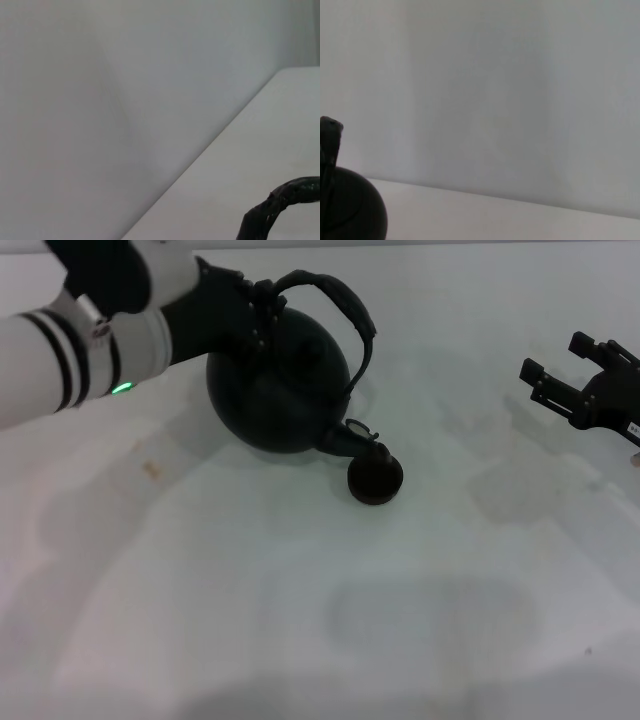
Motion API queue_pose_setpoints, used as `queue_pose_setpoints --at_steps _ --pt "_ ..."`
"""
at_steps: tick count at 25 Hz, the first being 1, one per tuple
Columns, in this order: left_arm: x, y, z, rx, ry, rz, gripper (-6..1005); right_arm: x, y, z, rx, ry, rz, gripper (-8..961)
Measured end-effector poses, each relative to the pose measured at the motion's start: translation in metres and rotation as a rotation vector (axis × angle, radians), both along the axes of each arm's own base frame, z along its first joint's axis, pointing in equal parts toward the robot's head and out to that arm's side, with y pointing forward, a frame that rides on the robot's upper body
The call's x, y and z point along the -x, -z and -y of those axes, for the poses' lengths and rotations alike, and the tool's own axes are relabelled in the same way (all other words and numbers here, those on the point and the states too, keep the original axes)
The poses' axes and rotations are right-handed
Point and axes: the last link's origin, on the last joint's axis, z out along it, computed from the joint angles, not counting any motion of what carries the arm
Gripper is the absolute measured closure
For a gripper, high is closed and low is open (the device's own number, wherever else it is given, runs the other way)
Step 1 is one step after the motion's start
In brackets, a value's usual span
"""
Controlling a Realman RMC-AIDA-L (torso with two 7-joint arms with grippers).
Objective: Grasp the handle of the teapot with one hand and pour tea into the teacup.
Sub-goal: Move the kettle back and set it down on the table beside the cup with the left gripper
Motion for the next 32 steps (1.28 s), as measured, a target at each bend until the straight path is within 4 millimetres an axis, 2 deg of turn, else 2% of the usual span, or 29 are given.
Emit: queue_pose_setpoints --at_steps 6,13,19,25,32 --pt "0.023 -0.018 0.006 -0.050 -0.096 0.117 868 0.000 0.000 0.000 -0.001 0.000 0.003 108" --pt "0.049 -0.061 0.019 -0.163 -0.126 0.317 868 -0.001 0.000 0.001 -0.001 0.002 0.004 108" --pt "0.081 -0.087 0.037 -0.183 -0.109 0.542 868 0.000 0.000 0.001 0.000 0.000 -0.001 108" --pt "0.110 -0.085 0.054 -0.188 -0.110 0.602 868 -0.001 0.001 0.003 0.007 0.004 -0.004 108" --pt "0.137 -0.069 0.066 -0.203 -0.167 0.570 868 -0.001 0.002 0.003 0.010 0.005 -0.002 108"
